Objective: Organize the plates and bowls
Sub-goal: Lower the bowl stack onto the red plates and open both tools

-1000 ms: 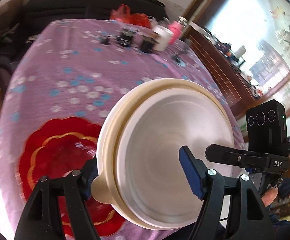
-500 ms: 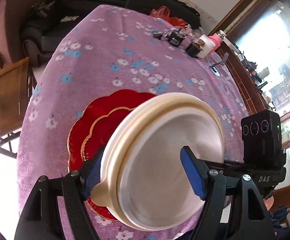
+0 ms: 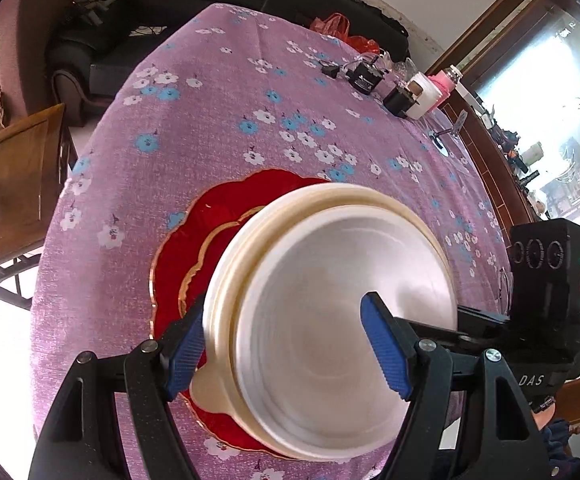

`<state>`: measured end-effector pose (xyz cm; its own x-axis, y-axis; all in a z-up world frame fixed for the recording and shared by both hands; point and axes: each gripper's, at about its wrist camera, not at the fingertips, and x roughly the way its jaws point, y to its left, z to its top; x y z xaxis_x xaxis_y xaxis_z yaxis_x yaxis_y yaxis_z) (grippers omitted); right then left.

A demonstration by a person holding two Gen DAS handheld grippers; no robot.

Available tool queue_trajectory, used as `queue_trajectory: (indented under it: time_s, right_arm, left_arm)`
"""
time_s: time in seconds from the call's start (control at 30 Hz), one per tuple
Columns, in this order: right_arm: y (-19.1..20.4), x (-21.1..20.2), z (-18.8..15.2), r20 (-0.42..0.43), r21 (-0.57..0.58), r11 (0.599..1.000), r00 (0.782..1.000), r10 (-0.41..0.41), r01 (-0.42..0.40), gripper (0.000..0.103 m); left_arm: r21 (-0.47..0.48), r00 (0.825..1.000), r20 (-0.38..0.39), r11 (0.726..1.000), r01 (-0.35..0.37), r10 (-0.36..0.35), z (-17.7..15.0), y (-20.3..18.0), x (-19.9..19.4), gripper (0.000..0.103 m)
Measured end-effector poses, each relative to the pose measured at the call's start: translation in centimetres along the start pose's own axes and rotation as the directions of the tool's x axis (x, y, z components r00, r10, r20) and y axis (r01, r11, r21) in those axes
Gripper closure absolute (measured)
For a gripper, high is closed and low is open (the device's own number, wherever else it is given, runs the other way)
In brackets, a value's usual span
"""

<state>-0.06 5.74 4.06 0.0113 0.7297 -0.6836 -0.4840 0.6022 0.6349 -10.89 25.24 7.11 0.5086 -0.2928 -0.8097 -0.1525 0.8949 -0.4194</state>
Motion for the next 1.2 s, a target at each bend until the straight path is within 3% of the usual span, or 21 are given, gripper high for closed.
queue_trajectory:
  time_s: [0.1,0.43,0.77,0.9,1.03,1.13,1.2]
  right_arm:
    - [0.3,-0.6,0.3,0.030,-0.028,0.999,0.999,-0.031,0.032,0.042]
    - [-0.2,-3.2,0.3,0.079,-0.018,1.000,0.997,-0.023,0.024,0.040]
    - [0.4,-5.5,-1.0,0.141,-0.030,0.998,0.989,-0.042,0.046,0.040]
    - [1.2,-6.8,-1.8,0.190,-0.053,0.995,0.979,-0.076,0.087,0.040]
    - [2.1,-8.0,-2.9,0.247,-0.075,0.987,0.961,-0.120,0.142,0.033]
    - [2.7,-8.5,-4.0,0.271,-0.095,0.981,0.952,-0.140,0.172,0.033]
    - [3.0,-8.7,-4.6,0.278,-0.104,0.977,0.948,-0.153,0.188,0.032]
  left_arm:
    - [0.006,1.000,0.023,1.000,-0.020,0.020,0.0,0.2,-0.5,0.029]
    - [0.013,0.996,0.079,0.999,-0.049,0.047,-0.5,0.1,-1.8,0.028]
    - [0.039,0.971,0.191,0.988,-0.151,0.141,-2.0,-0.7,-3.0,0.028]
    - [0.044,0.943,0.265,0.974,-0.221,0.202,-3.0,-1.5,-3.8,0.028]
    - [0.038,0.899,0.352,0.956,-0.291,0.260,-4.4,-2.7,-4.5,0.024]
    - [0.041,0.849,0.424,0.929,-0.367,0.317,-5.6,-3.8,-4.9,0.022]
    - [0.049,0.828,0.449,0.916,-0.398,0.336,-6.3,-4.4,-5.0,0.018]
